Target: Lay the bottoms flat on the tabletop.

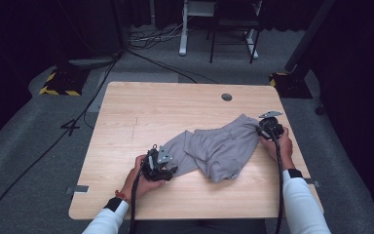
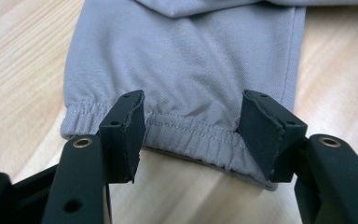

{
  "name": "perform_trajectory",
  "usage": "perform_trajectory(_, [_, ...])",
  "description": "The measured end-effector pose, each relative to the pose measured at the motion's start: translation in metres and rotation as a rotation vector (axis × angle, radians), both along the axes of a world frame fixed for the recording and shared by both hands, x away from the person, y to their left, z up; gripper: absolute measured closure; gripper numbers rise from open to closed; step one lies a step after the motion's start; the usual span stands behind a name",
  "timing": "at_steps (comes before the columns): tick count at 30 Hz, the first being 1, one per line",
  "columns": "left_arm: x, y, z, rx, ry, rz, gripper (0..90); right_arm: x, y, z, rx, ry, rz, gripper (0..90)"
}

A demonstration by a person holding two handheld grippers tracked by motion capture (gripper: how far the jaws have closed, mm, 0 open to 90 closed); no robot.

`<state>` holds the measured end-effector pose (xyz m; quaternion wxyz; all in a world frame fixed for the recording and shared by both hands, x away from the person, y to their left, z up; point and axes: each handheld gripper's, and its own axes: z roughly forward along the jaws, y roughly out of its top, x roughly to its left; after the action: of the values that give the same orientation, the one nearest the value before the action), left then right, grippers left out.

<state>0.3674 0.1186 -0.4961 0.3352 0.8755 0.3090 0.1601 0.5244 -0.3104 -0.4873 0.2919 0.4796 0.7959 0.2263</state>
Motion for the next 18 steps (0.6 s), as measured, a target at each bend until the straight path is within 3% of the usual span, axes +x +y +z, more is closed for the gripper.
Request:
perform_trajectory(3, [-0.007,0.003,0.001,0.010,-0.004,-0.005,41.2,-0.002,-0.020,0.001,0.016,0.006,-0.060,72.7])
perform_trajectory(5, [-0.012,0.006,0.001,0.002,0.010,-0.001,41.2,-0.003,-0.025,0.001,0.027,0.010,-0.069,72.2])
perform_trajectory(8, [-0.022,0.010,0.001,0.005,0.016,-0.002,41.1,-0.007,-0.036,0.003,0.047,0.024,-0.093,57.5])
perform_trajectory(10, [-0.028,0.011,0.002,0.004,0.024,-0.007,40.9,-0.012,-0.038,0.005,0.078,0.033,-0.076,51.7])
perform_trajectory(12, [-0.035,0.009,0.003,0.013,0.034,-0.025,40.9,-0.016,-0.038,0.007,0.100,0.028,-0.046,48.8])
perform_trajectory(13, [-0.040,0.007,0.004,0.027,0.041,-0.043,40.7,-0.022,-0.037,0.010,0.129,0.020,-0.004,47.0])
perform_trajectory(14, [-0.043,0.005,0.005,0.032,0.042,-0.052,39.2,-0.036,-0.030,0.020,0.158,0.012,0.089,42.1])
perform_trajectory(16, [-0.050,0.000,0.007,0.029,0.052,-0.085,35.4,-0.051,-0.020,0.029,0.176,0.011,0.195,38.4])
perform_trajectory(17, [-0.053,-0.002,0.009,0.026,0.049,-0.097,35.4,-0.051,-0.020,0.029,0.176,0.011,0.195,38.4])
perform_trajectory(18, [-0.055,-0.005,0.011,0.028,0.038,-0.110,33.9,-0.060,-0.014,0.033,0.187,0.009,0.244,38.1])
